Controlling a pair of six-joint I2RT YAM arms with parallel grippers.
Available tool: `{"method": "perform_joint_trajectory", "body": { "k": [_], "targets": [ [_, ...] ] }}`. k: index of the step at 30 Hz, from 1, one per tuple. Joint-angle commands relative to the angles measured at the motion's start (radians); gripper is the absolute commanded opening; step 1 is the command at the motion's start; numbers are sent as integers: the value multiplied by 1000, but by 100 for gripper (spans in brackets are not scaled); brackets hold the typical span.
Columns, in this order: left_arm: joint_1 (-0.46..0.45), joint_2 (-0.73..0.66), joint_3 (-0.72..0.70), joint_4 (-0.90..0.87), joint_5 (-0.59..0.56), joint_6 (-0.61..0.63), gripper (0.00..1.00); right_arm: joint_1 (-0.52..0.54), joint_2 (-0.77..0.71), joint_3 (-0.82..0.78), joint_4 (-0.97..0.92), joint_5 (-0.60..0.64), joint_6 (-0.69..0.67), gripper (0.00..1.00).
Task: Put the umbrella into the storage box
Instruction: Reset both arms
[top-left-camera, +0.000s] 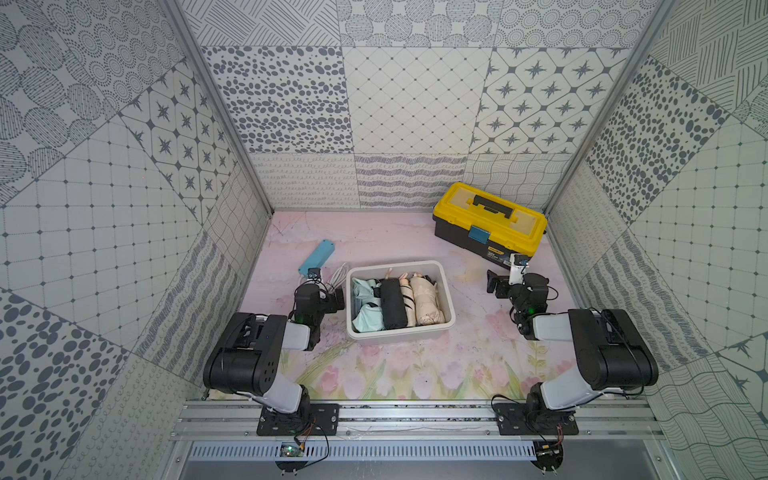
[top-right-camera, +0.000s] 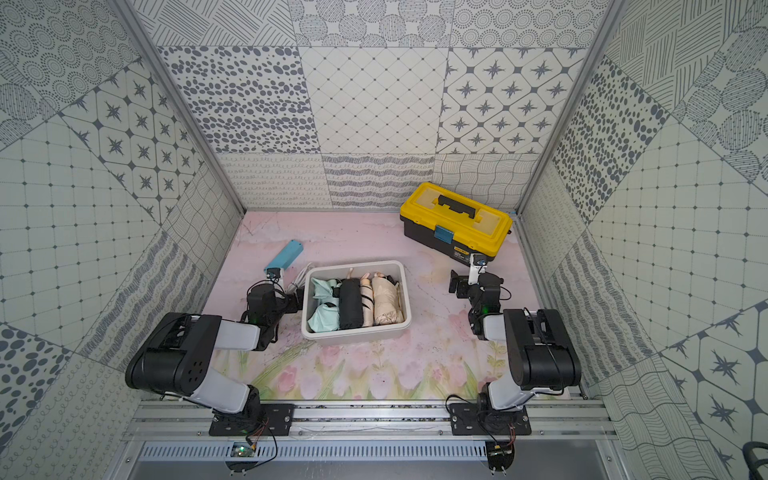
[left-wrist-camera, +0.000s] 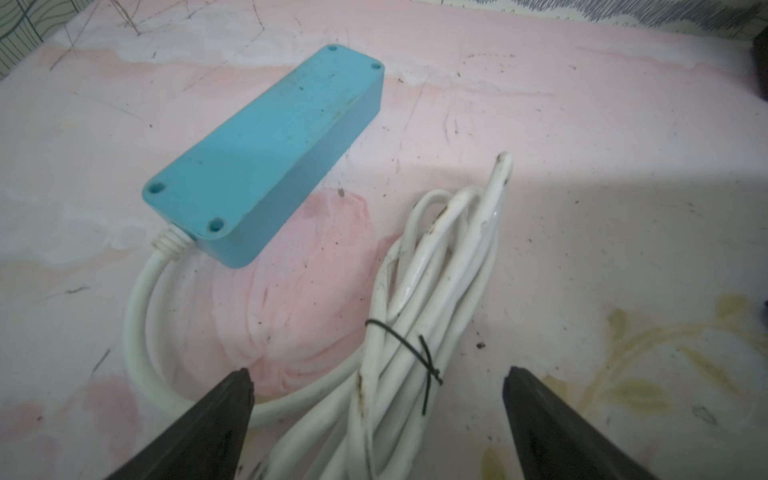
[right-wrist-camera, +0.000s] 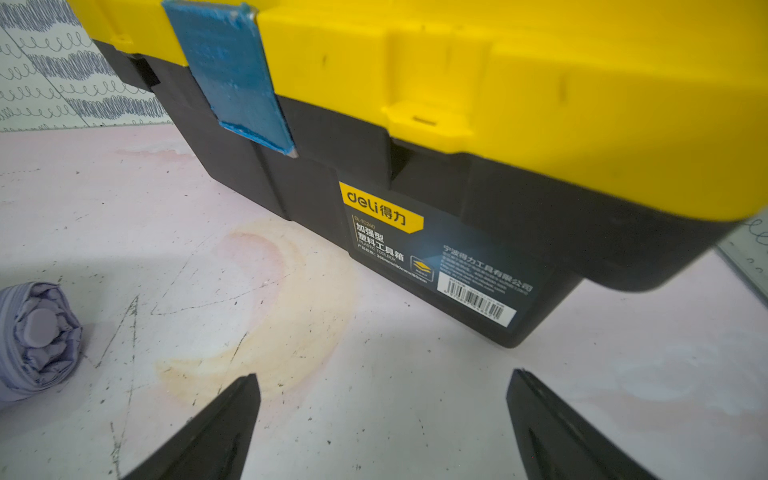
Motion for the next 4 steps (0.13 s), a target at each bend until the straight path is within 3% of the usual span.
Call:
{"method": "perform_joint_trajectory", "body": {
  "k": [1,4],
  "targets": [
    [6,5,39,63,18,23,99,13,-7,22,12,25,-15,99],
    [7,8,46,54,22,28,99,12,-8,11,29,25,-16,99]
  ]
}}
